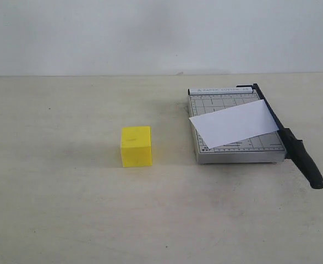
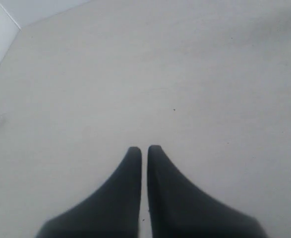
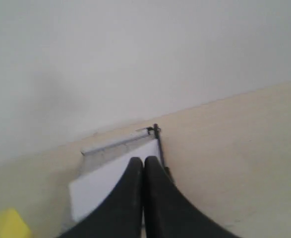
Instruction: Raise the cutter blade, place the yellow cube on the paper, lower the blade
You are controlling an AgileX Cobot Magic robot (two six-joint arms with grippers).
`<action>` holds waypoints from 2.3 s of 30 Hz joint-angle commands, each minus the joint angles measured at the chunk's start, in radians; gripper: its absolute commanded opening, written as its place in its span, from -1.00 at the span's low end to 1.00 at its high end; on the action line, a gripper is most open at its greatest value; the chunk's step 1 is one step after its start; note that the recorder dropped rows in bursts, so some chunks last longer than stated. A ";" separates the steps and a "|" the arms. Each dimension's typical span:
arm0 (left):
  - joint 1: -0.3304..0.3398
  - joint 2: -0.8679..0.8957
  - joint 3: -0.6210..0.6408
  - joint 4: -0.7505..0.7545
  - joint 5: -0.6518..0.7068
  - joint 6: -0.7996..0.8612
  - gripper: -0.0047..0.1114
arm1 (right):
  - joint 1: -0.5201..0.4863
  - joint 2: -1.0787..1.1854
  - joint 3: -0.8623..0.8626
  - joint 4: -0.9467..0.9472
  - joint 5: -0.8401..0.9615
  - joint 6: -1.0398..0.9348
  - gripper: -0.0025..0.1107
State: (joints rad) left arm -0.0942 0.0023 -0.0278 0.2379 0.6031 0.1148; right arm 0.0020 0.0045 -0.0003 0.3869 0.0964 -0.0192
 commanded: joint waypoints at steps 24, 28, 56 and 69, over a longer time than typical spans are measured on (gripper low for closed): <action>0.003 -0.002 -0.005 0.006 -0.005 -0.009 -0.84 | -0.002 0.638 -0.548 -0.035 0.533 -0.126 0.09; 0.003 -0.002 -0.005 0.006 -0.005 -0.009 -0.84 | -0.002 1.115 -0.853 -0.089 0.726 -0.178 0.09; 0.003 -0.002 -0.005 0.006 -0.005 -0.009 -0.84 | -0.002 1.812 -1.000 -0.189 0.644 -0.271 0.09; 0.003 -0.002 -0.005 0.006 -0.005 -0.009 -0.84 | -0.002 1.796 -1.000 -0.164 0.615 -0.311 -0.91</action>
State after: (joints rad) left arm -0.0942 0.0023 -0.0278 0.2379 0.6031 0.1148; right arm 0.0020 1.8260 -0.9952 0.2246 0.7372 -0.2862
